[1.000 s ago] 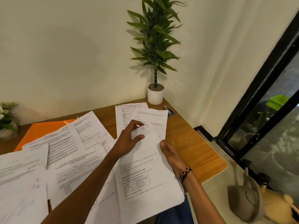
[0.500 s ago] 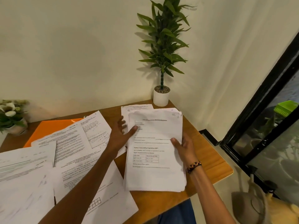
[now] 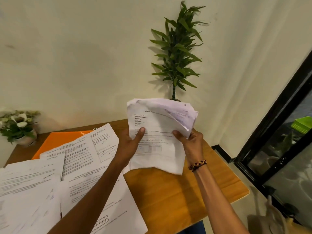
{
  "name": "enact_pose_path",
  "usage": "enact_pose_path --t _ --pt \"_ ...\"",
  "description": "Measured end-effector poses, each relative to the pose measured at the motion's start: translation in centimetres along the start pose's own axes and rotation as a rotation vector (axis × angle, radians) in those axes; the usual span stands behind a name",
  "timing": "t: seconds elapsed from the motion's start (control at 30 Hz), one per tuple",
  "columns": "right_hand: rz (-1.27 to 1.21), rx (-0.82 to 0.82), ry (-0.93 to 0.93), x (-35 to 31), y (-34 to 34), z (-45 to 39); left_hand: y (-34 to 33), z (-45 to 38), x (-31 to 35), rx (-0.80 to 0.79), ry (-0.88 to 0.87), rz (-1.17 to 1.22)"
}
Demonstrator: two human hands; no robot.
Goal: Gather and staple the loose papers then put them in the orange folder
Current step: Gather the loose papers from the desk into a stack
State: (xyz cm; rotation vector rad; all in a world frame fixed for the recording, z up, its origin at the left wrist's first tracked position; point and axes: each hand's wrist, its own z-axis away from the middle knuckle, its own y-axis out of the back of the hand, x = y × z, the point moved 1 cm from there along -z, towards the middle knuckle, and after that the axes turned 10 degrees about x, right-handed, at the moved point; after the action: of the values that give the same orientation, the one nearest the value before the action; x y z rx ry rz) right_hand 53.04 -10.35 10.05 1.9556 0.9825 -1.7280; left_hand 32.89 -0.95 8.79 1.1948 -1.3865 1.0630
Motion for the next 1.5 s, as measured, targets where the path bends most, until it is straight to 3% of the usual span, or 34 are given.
enact_pose_path --t 0.13,0.3,0.57,0.77,1.0,1.3,1.43,1.5 --pt "-0.028 -0.006 0.028 -0.1 -1.1 0.8 -0.7 1.6 0.3 0.021 -0.078 -0.033" --pt "0.130 -0.102 -0.090 4.2 -1.1 1.1 -1.4 2.6 -2.6 -0.086 0.054 -0.049" --pt "0.194 -0.139 0.011 3.6 -1.4 0.5 -0.9 1.0 -0.3 0.009 0.049 -0.087" --pt "0.142 -0.138 0.038 1.3 -1.3 0.0 0.9 -1.2 2.2 0.142 -0.128 -0.111" --pt "0.121 -0.158 0.136 -2.3 -2.5 -1.3 1.0 -2.8 5.8 0.058 -0.332 -0.042" --pt "0.162 -0.160 0.129 -2.0 -2.7 -2.0 1.4 -3.3 5.7 -0.038 -0.333 -0.035" --pt "0.203 -0.240 0.204 -3.1 -2.6 -2.1 1.4 -3.2 6.2 0.060 -0.312 0.046" --pt "0.265 -0.272 0.198 -2.5 -2.5 -1.6 1.0 -2.4 5.8 0.026 -0.258 0.091"
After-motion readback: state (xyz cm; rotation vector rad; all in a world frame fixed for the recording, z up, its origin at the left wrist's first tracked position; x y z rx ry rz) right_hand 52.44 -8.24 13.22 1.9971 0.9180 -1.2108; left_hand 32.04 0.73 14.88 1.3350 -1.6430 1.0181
